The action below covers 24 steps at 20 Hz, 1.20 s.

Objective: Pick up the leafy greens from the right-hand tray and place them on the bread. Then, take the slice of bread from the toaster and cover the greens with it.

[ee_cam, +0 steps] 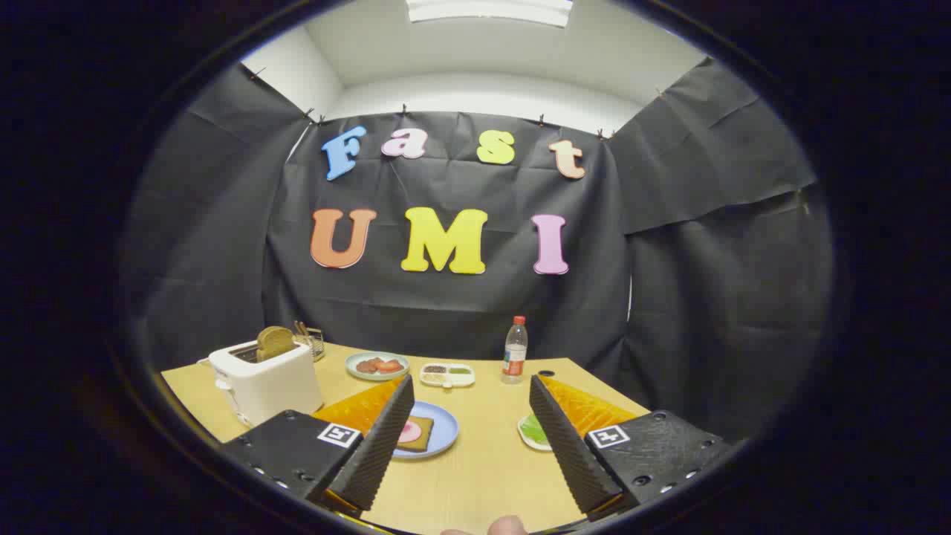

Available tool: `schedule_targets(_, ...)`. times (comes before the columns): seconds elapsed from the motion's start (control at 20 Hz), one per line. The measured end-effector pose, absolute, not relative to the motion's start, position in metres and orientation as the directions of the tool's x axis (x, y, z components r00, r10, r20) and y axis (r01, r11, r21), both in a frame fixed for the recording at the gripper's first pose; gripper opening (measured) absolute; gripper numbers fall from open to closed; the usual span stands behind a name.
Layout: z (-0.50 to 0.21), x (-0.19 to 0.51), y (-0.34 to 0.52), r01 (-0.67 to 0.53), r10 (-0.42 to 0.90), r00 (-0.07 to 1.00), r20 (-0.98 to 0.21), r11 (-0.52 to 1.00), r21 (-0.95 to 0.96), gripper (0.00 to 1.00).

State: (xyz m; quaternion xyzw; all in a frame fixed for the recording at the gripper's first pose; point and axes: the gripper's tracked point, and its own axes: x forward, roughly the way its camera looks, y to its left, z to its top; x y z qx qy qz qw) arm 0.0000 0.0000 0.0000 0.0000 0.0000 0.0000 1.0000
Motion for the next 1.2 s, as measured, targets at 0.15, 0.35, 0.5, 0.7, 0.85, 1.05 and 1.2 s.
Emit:
schedule_targets(0.15,0.003,0.0,0.0,-0.004,0.004,1.0,0.007,1.0,0.013,0.95)
schedule_targets(0.35,0.009,-0.001,-0.005,0.01,-0.009,1.0,0.029,1.0,-0.013,0.95)
schedule_targets(0.5,0.015,-0.004,-0.003,0.002,-0.001,0.999,0.044,1.0,-0.029,0.95)
schedule_targets(0.7,0.024,-0.006,-0.003,-0.006,0.007,0.998,0.062,1.0,-0.02,0.95)
schedule_targets(0.85,0.025,-0.007,-0.011,-0.006,0.006,0.998,0.062,1.0,-0.006,0.95)
schedule_targets(1.05,0.023,-0.003,-0.044,0.022,-0.021,0.998,0.053,1.0,-0.002,0.95)
schedule_targets(1.2,0.014,0.002,-0.077,0.048,-0.048,0.998,0.03,0.999,-0.009,0.95)
